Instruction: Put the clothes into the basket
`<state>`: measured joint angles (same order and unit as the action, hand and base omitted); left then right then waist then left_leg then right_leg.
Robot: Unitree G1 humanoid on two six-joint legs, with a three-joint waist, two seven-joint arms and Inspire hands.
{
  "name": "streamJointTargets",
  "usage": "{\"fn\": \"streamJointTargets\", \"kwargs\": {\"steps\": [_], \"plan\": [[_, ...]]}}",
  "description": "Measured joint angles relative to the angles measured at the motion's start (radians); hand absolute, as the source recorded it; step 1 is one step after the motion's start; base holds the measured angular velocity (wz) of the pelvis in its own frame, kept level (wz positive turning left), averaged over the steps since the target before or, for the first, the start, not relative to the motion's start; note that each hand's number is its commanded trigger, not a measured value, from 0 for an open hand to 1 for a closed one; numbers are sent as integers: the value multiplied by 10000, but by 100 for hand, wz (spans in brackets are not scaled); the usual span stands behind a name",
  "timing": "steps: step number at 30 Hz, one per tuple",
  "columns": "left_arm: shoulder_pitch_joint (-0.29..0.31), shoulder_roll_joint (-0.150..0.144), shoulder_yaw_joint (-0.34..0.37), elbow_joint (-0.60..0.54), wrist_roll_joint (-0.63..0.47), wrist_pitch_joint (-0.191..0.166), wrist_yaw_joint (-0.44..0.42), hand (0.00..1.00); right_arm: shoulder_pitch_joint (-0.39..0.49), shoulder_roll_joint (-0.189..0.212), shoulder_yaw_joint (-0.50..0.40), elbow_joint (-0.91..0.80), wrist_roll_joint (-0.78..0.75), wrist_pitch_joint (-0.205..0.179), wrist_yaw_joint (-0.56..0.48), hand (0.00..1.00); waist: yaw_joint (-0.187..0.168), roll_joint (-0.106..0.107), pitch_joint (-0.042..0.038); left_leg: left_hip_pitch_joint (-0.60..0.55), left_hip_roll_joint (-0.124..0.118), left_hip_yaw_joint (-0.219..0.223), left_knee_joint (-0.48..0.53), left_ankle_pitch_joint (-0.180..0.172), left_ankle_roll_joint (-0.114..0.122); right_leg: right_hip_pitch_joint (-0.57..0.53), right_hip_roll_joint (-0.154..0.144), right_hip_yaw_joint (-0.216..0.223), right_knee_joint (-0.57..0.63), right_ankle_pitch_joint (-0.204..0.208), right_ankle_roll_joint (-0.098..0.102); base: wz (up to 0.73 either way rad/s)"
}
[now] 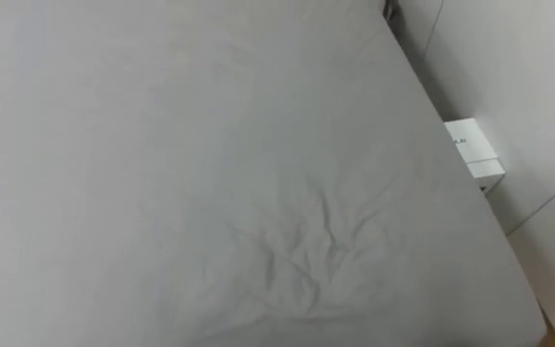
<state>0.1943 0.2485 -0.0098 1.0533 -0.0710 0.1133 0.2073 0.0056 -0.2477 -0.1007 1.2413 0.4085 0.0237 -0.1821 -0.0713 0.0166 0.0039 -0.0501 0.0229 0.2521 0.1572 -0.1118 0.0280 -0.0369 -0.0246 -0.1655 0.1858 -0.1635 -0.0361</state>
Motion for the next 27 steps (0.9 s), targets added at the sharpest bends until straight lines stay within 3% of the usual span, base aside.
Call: {"fn": "streamJointTargets", "kwargs": {"steps": [9, 16, 21, 27], "plan": [[378, -482, 697, -118, 492, -116, 58, 0, 1090, 208, 6, 188, -808, 4, 778, 0, 243, -11, 21, 491, -48, -4, -268, -43, -49, 453, 2, -34, -181, -69, 28, 1], [364, -735, 878, -111, 638, -103, 143, 0, 1131, 548, 441, 440, -1838, 442, 1214, 0, 269, -96, 28, 621, -201, -388, -273, -52, -49, 723, -73, -323, -176, -212, 51, 14], [327, -973, 895, -124, 628, -139, 200, 0, 1080, 786, 805, 453, -1963, 443, 1201, 0, 532, -183, 22, 623, -203, -435, -266, -54, -49, 753, -77, -379, -184, -219, 51, 3], [295, -1026, 911, -256, 661, -204, 143, 0, 906, 800, 1156, 420, -2257, 451, 1257, 0, 652, -201, 18, 536, -208, -651, -211, -56, -46, 795, -109, -593, -230, -224, 55, 10]]}}
